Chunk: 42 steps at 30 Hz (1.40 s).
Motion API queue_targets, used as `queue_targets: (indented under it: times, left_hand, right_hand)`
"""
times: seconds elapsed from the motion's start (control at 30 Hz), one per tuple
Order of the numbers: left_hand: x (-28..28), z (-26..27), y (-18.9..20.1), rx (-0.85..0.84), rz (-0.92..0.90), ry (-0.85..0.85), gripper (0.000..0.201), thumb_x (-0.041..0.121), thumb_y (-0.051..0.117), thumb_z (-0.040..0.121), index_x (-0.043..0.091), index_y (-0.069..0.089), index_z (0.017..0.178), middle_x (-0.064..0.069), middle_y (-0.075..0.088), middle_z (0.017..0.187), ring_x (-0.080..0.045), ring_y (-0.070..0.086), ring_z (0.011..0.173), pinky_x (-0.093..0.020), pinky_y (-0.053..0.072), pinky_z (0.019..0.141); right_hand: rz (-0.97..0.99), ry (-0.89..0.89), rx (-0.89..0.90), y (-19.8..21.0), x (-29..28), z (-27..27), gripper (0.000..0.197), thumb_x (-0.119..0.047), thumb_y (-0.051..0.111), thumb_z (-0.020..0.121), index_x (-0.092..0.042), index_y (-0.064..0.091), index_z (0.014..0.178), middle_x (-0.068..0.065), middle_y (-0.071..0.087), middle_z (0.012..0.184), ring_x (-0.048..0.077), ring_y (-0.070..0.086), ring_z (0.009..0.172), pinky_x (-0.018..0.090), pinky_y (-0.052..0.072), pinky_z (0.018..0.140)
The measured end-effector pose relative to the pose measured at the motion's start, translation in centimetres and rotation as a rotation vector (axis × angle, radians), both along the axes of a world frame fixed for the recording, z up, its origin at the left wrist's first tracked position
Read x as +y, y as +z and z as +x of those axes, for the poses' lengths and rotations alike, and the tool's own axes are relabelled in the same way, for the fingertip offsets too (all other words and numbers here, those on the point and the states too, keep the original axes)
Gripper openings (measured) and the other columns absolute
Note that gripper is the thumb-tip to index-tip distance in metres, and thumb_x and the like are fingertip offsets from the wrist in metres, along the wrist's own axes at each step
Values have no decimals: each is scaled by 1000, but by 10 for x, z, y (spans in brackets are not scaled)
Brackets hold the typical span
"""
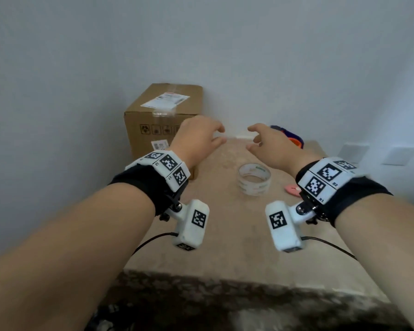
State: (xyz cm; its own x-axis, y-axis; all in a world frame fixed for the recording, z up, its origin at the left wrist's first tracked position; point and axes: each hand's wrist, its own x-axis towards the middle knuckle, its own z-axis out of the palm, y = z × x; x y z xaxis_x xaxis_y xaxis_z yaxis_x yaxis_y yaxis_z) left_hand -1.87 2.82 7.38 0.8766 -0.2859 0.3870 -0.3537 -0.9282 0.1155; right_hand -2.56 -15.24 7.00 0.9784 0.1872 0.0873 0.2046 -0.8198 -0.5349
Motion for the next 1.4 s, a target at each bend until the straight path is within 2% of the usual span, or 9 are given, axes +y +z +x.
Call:
queue_targets:
  times: [0.2, 0.43, 0.57, 0.67, 0.73, 0.83, 0.9, 1.03, 1.4]
  left_hand:
    - [-53, 4, -54, 203, -16, -90, 35, 39, 52, 92, 21, 60, 120, -1, 62, 127, -23, 52, 122, -40, 37, 102]
    - [-70, 7, -90, 471, 111, -124, 36, 30, 42, 95, 27, 52, 130, 0, 50, 141, -22, 37, 136, -47, 9, 118]
    - [-59, 5, -92, 435, 5, -148, 27, 21, 45, 95, 26, 62, 116, 3, 64, 124, -16, 50, 124, -45, -2, 118]
    - [-49, -2, -93, 448, -175, -175, 22, 21, 50, 94, 22, 66, 109, 2, 69, 113, -18, 58, 111, -44, 24, 115]
    - [-44, -10, -89, 470, -334, -188, 20, 19, 52, 94, 14, 67, 106, -4, 70, 105, -20, 61, 97, -33, 44, 93]
    - [-39, -19, -77, 496, -431, -205, 22, 13, 50, 95, 5, 67, 108, -4, 65, 94, -16, 56, 86, -20, 41, 71]
    - [-35, -24, -74, 520, -464, -208, 23, 11, 49, 96, 4, 66, 110, -8, 67, 97, -17, 57, 88, -24, 45, 76]
    - [-29, -27, -74, 544, -529, -191, 23, 13, 49, 96, 4, 65, 110, -12, 68, 101, -21, 59, 93, -38, 47, 89]
    - [-33, -27, -72, 543, -552, -133, 22, 16, 49, 96, 7, 65, 109, -9, 68, 99, -22, 62, 93, -42, 49, 92]
  right_hand:
    - [122, -174, 72, -46, -48, -5, 44, -19, 48, 95, -17, 41, 138, 10, 55, 129, 23, 55, 110, 27, 39, 85]
    - [153, -233, 148, -85, -61, 0, 42, -6, 38, 96, -5, 43, 138, 16, 45, 143, 28, 43, 131, 33, 34, 108]
    - [181, -137, 185, -84, -57, -3, 59, 0, 46, 88, -7, 31, 145, 12, 36, 151, 25, 36, 138, 37, 33, 114]
    - [272, -16, 270, -83, -47, -11, 80, -3, 61, 81, -12, 20, 148, -2, 41, 143, 13, 41, 129, 19, 42, 100]
    - [301, 72, 305, -81, -37, -15, 79, -7, 70, 78, -12, 28, 144, -9, 52, 119, 8, 53, 108, 13, 44, 81]
    - [315, 57, 206, -81, -26, -18, 68, -20, 76, 75, -11, 44, 134, 1, 60, 121, 16, 58, 114, 19, 45, 85]
    - [335, 16, 154, -80, -21, -20, 74, -23, 75, 77, -11, 39, 140, 6, 52, 134, 18, 49, 125, 22, 39, 96]
    - [407, -22, 85, -79, -17, -22, 64, -20, 75, 77, -12, 46, 134, 0, 52, 114, 19, 52, 118, 33, 44, 103]
    - [444, -28, 46, -79, -16, -20, 53, -14, 72, 79, -10, 52, 128, 1, 52, 102, 12, 52, 95, 27, 46, 90]
